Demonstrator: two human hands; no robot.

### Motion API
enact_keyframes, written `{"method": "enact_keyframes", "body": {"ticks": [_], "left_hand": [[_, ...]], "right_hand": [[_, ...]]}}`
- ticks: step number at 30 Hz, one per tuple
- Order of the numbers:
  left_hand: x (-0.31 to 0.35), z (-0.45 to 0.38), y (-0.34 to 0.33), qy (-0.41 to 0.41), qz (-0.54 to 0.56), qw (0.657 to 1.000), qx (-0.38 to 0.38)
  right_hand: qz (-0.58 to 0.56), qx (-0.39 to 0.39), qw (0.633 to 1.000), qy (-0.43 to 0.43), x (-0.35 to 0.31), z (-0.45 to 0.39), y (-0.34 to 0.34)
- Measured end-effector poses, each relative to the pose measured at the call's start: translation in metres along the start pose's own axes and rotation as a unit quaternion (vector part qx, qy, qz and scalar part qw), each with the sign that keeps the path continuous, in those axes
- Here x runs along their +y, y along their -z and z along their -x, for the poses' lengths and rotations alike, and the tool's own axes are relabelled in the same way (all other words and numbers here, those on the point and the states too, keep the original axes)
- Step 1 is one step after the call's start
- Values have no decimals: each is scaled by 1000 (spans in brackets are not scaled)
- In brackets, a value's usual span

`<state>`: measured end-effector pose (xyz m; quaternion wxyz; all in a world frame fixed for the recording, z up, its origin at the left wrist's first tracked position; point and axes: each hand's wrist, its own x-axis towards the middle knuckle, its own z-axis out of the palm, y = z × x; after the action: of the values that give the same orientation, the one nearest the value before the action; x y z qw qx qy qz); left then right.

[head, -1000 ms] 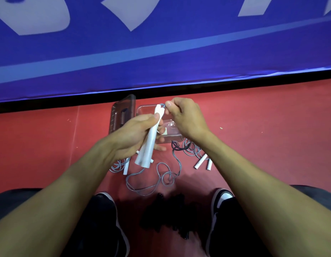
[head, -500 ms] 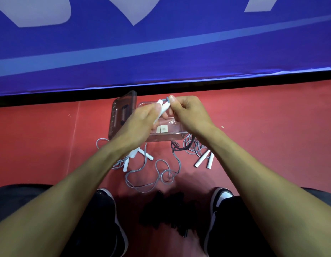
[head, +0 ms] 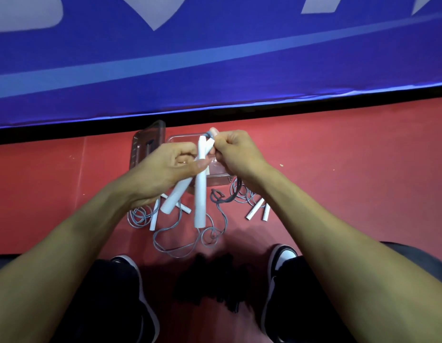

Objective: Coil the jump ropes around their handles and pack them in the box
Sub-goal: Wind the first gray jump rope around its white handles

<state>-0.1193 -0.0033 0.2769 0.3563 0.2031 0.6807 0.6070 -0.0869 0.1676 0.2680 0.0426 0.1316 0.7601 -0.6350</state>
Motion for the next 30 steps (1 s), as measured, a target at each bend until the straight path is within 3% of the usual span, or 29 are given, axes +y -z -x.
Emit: {"method": "enact_keyframes", "body": {"ticks": [5, 13, 21, 22, 26, 30], "left_hand": [[-4, -4, -6, -17, -30, 998, 56], [-7, -6, -8, 29, -41, 995, 86], [-6, -5, -7, -15, -260, 961, 99], [-5, -6, -9, -3, -250, 962, 108], [-1, -11, -14, 64, -43, 984, 164], [-5, -9, -2, 54, -17, 990, 130]], "right_hand": [[-9, -8, 999, 41, -7, 2, -6], [98, 63, 992, 42, 0, -2, -4], [115, 71, 989, 67, -2, -2, -7], [115, 73, 988, 71, -3, -2, -7], [119, 82, 987, 76, -4, -3, -4], [116, 96, 986, 74, -2, -5, -2]]}}
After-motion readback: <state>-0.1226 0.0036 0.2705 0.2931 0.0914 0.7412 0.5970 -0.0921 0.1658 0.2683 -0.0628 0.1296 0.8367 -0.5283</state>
